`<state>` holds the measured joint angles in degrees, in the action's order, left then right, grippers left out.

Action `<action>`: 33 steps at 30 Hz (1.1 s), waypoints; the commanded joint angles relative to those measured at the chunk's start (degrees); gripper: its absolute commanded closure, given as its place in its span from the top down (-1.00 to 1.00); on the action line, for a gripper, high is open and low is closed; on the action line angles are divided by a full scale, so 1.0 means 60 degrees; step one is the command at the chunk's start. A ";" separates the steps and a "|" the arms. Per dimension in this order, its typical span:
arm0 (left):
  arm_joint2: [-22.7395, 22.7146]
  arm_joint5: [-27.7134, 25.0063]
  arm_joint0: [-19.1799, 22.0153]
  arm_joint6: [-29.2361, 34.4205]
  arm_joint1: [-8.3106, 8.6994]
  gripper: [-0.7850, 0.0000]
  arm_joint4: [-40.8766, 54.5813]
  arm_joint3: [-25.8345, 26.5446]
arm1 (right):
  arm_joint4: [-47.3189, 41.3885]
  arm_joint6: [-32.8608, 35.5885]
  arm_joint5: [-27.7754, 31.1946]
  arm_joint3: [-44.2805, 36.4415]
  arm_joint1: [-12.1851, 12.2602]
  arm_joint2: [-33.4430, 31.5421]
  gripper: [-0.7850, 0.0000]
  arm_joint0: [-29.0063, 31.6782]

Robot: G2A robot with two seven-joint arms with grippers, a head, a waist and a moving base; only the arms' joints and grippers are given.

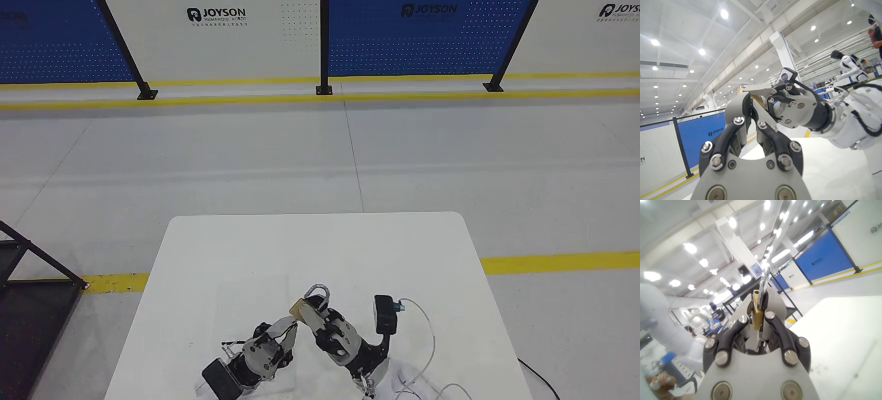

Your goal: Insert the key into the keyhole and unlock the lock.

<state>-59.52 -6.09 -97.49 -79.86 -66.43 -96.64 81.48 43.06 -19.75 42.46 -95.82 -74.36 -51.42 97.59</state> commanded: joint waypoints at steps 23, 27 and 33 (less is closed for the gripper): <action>-0.1083 -0.5118 -0.1388 0.2062 0.0580 1.00 0.3783 0.1486 | -0.0650 0.0395 -0.0653 0.0598 0.0031 -0.0408 -1.00 -0.0369; -0.2103 -0.6475 -0.2040 0.3419 0.0913 1.00 0.4999 0.1779 | -0.1341 0.1685 -0.1125 0.0929 0.0018 -0.0244 -1.00 -0.0665; -0.3623 -0.8343 -0.2836 0.5287 0.1267 1.00 0.7251 0.1887 | -0.1884 0.3603 -0.2260 0.1638 -0.0159 0.0584 -1.00 -0.1399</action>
<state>-79.64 -53.65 -113.57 -50.65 -59.13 -56.50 92.70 31.83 0.02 30.44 -86.86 -75.05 -49.04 90.09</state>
